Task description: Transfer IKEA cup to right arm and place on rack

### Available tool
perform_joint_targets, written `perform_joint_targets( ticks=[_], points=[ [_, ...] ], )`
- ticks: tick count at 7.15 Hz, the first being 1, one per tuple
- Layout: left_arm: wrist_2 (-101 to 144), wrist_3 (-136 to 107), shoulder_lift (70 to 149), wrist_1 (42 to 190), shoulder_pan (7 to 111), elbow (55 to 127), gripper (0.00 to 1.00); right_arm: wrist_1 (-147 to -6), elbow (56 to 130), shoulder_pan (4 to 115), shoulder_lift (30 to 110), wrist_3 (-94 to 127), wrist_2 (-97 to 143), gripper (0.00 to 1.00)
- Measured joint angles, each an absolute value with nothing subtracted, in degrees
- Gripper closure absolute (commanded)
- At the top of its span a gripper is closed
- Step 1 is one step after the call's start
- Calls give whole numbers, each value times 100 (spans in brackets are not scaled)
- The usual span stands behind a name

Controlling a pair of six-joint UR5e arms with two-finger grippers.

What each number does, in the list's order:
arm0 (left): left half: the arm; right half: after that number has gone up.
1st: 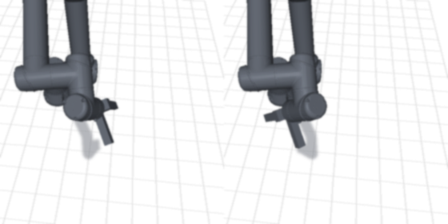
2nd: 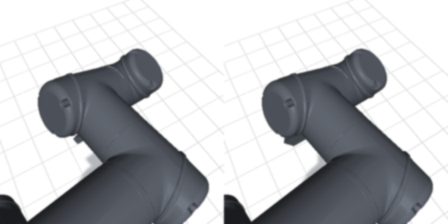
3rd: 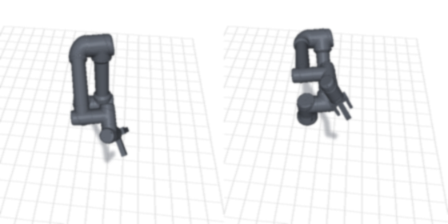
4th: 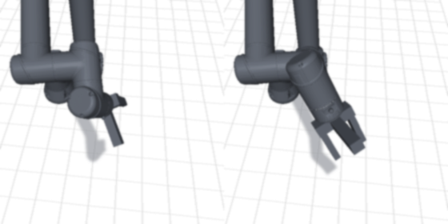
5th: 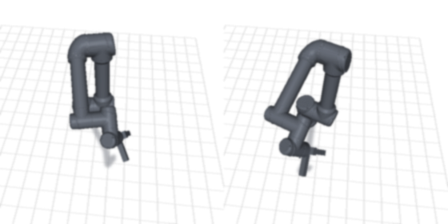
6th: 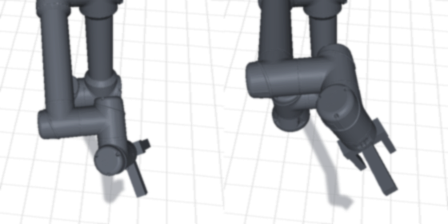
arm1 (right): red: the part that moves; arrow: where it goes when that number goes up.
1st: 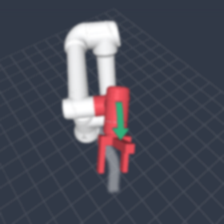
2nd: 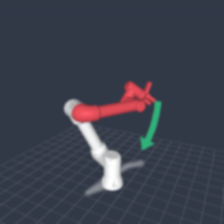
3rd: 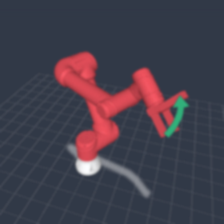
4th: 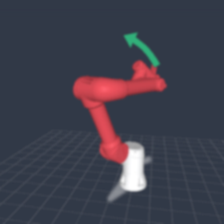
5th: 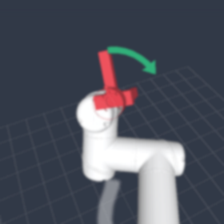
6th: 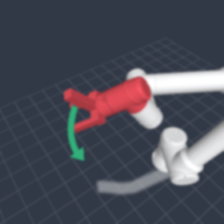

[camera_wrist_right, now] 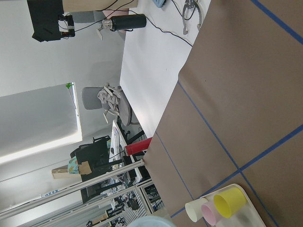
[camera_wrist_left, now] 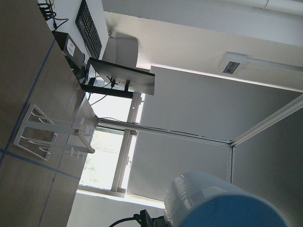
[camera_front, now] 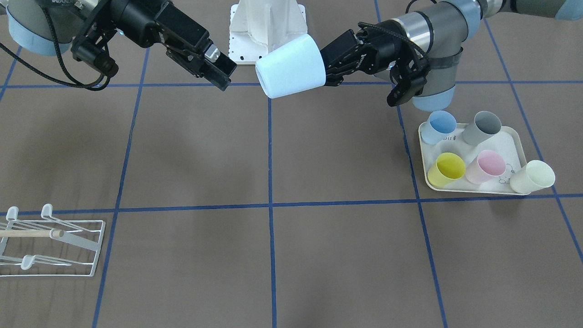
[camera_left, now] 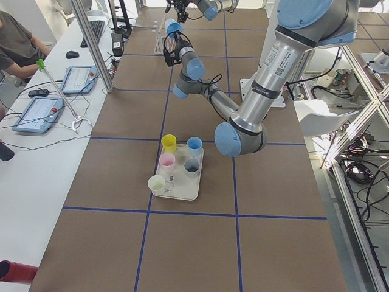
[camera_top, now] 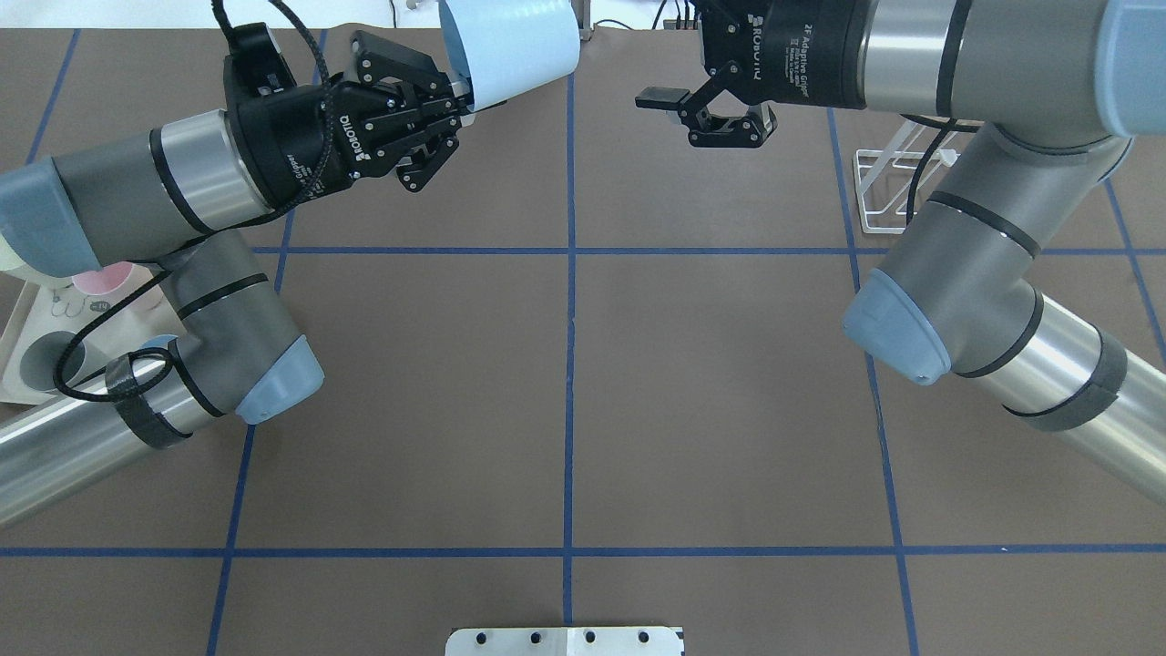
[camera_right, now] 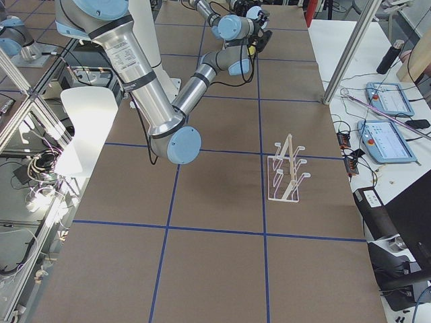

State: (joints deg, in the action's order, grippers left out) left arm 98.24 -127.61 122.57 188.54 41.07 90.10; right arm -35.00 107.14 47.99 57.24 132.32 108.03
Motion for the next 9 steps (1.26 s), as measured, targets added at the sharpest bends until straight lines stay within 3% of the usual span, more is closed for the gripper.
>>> perform_joint_targets(
  ticks=[9],
  points=[
    [9815, -12756, 12763, 18782, 3981, 8719, 100, -3507, 10699, 4737, 5643, 13324, 10704, 0]
  ],
)
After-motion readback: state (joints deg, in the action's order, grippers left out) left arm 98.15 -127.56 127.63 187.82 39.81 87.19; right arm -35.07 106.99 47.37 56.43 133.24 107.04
